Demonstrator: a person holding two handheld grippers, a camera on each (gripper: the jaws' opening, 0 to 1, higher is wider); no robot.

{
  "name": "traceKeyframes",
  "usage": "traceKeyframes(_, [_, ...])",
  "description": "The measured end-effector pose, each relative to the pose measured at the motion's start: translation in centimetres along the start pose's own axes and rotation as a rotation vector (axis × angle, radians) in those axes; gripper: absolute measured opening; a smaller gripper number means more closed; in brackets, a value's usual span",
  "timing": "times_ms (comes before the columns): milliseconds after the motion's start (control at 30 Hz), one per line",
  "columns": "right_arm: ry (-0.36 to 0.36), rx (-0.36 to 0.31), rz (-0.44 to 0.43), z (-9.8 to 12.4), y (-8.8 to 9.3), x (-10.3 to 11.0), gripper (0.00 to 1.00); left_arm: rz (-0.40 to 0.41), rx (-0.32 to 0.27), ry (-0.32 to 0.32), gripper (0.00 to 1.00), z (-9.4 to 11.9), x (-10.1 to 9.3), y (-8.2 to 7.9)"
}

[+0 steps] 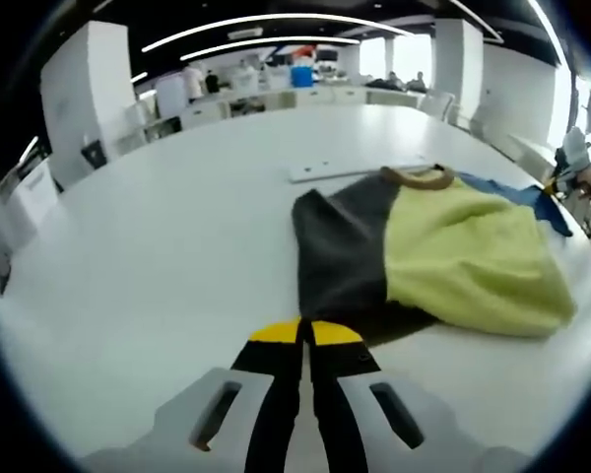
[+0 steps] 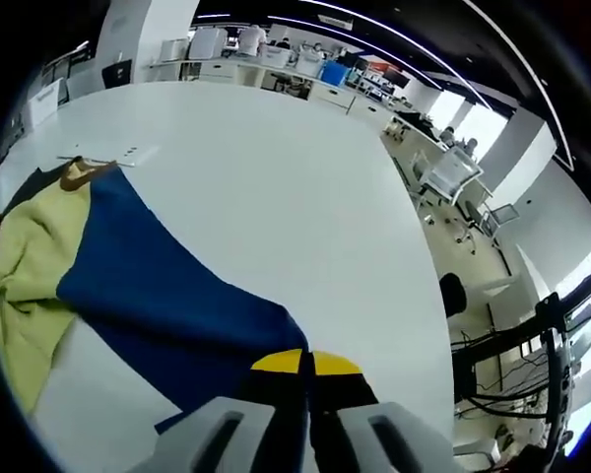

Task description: Fold the garment on the visible template until the final outline fits inside the template.

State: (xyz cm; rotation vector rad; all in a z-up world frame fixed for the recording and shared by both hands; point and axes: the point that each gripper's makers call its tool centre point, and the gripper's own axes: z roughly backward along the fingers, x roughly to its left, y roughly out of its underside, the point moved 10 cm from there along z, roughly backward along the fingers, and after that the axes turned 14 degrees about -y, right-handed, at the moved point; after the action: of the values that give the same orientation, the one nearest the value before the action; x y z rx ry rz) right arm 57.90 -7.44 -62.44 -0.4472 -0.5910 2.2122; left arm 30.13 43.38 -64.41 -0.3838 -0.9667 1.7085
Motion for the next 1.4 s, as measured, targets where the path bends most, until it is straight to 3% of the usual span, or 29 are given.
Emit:
traceKeyframes(500, [-0.018,0.004,-0.022,-0.2,0.2,0.3,0.0,0.0,0.024,-0.014,0.0,-0.3,-0.1,0.2])
traceKeyframes(600, [-0.026,-0.01,-0.035,-0.1,0.1,0.4,0.0,0.019,0.034,-0.022,0.07,-0.2,-0.1,0.5])
traceKeyframes(867, [-0.095,-0.128,-0.049,1.2,-1.2,2.3,0.33,0.045,0.026,-0.021,0.32,0.7,-0.7,0.7])
traceKeyframes(1000, [-0.157,-0.181,-0.047,2.0,-1.5,4.1,0.42,0.063,0.029,-0.002,0.4,1.1,-1.7,0.8])
traceKeyframes(1133, [-0.209,-0.196,-0.02,2.9,-1.3,5.9,0.48,0.082,0.026,-0.01,0.4,1.7,-2.7,0.9])
traceKeyframes(1400, [-0.327,-0.214,0.012,4.4,-0.4,9.1,0.57,0.037,-0.02,0.061,0.3,2.0,-4.7,0.7])
